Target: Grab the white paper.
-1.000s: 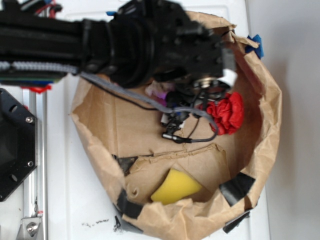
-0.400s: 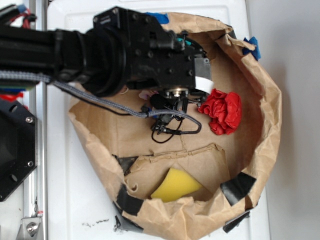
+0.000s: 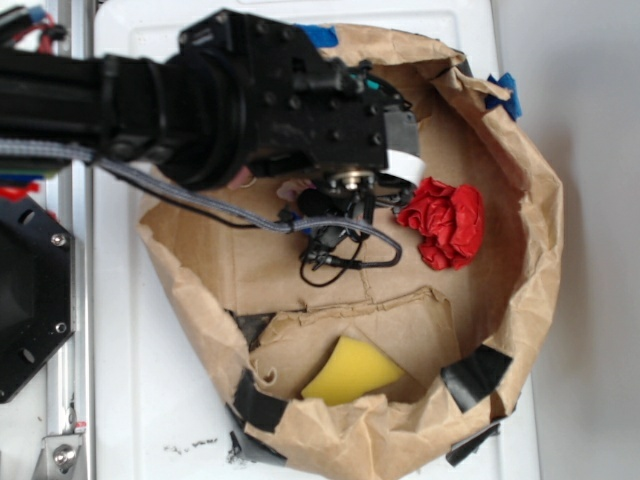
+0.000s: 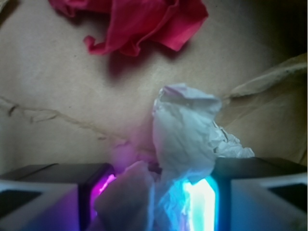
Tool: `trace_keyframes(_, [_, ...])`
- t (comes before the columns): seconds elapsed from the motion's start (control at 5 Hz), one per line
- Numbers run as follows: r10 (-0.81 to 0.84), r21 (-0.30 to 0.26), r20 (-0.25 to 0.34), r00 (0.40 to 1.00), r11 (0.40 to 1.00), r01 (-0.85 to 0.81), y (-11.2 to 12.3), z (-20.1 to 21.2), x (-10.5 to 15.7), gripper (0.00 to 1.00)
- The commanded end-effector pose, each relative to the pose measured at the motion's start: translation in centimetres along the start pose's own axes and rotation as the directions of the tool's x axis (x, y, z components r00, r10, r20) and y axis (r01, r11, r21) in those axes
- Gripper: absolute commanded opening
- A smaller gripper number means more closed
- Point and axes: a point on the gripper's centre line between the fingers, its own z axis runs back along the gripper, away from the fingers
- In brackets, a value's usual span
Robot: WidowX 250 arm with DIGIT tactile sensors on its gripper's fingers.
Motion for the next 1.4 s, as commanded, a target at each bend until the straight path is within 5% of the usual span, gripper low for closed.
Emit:
trace_keyframes(0.0, [0.062, -0.134, 0.014, 0.998, 0.989, -0.059, -1.5, 6.7, -0.3, 0.00])
trace_keyframes(0.2, [0.199, -0.104, -0.061, 0.978, 0.973, -0.204, -2.4, 11.6, 0.9, 0.00])
trace_keyframes(0.4, [0.319, -0.128, -0.072, 0.945, 0.937, -0.326, -1.5, 13.9, 3.2, 0.00])
trace_keyframes(1.2, [0.403, -0.102, 0.005, 0.915, 0.910, -0.401, -2.0, 14.7, 2.9, 0.00])
